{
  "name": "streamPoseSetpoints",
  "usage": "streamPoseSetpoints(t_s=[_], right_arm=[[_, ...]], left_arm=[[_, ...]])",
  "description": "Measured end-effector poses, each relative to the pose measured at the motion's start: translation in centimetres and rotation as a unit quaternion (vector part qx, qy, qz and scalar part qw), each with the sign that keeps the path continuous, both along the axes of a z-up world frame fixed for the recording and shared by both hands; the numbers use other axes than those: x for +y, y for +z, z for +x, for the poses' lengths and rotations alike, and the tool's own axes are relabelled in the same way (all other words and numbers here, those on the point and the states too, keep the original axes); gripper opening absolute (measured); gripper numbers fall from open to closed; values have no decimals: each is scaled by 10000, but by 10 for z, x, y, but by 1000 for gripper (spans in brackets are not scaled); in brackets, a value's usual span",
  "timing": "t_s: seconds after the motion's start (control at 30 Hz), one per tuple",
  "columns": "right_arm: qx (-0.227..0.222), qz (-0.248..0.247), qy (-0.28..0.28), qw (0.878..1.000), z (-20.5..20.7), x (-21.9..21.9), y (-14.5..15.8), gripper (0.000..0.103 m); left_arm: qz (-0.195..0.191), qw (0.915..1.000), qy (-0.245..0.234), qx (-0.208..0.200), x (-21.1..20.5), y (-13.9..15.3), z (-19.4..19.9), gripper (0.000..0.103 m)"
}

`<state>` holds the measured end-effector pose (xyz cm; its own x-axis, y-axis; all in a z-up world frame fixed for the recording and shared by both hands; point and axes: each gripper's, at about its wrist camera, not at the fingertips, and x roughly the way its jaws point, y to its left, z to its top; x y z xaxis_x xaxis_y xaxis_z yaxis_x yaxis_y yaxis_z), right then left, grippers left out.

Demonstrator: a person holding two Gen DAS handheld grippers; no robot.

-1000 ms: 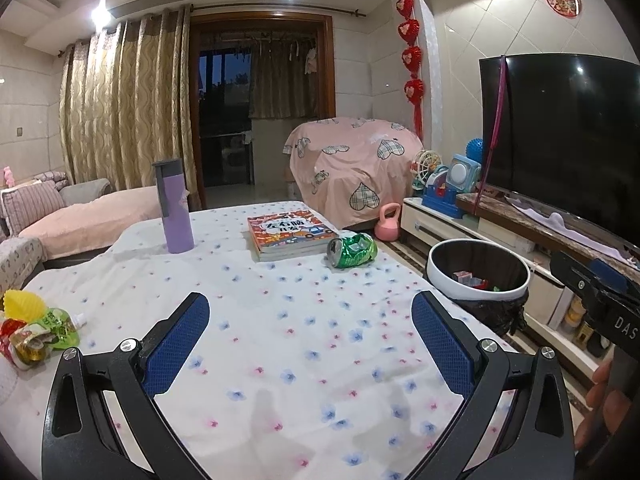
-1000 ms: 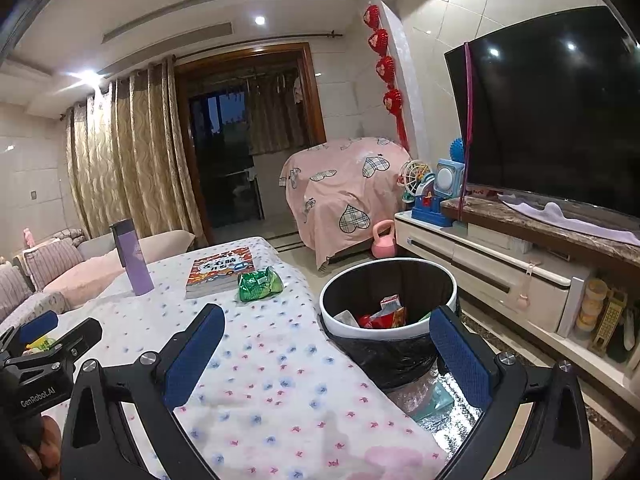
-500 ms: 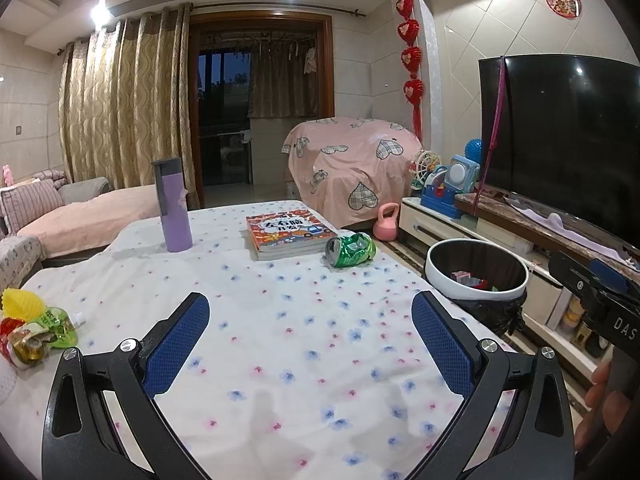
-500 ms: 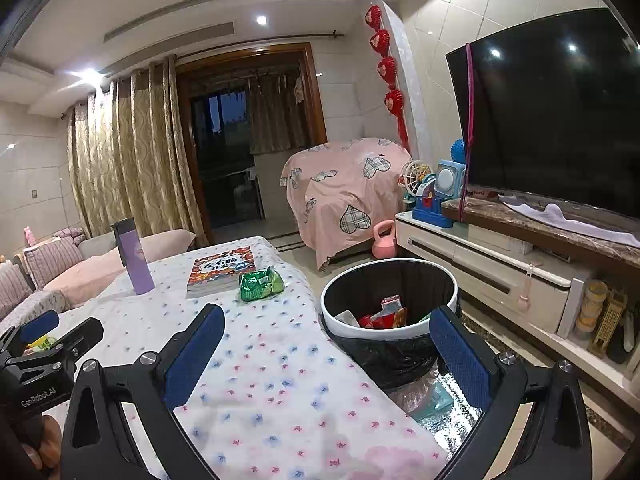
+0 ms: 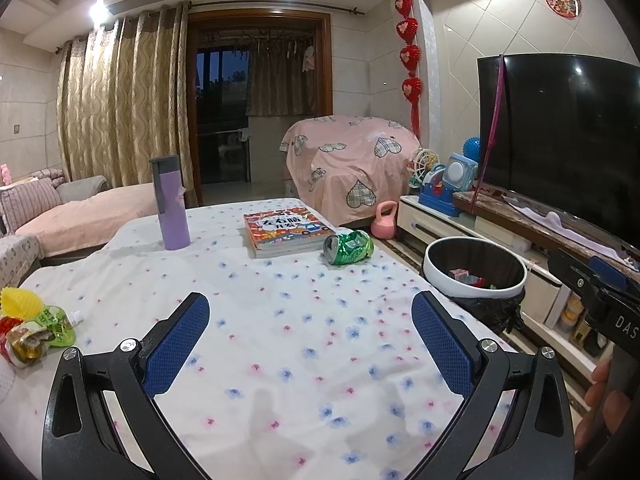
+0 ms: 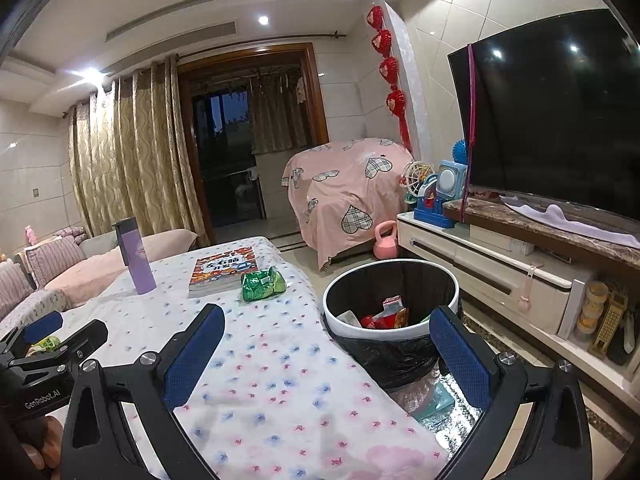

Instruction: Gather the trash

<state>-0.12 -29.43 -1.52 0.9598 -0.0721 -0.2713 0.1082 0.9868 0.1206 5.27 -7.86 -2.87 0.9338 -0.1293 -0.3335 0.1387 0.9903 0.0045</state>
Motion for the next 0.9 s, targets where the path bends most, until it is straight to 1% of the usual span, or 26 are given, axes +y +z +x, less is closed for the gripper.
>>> streamPoseSetpoints(t_s=[0.9], right_arm=[[-3,-24,65,10000,-2,5,2,103]], left_arm=[[-3,10000,-20,24,2,-2,-1,103]])
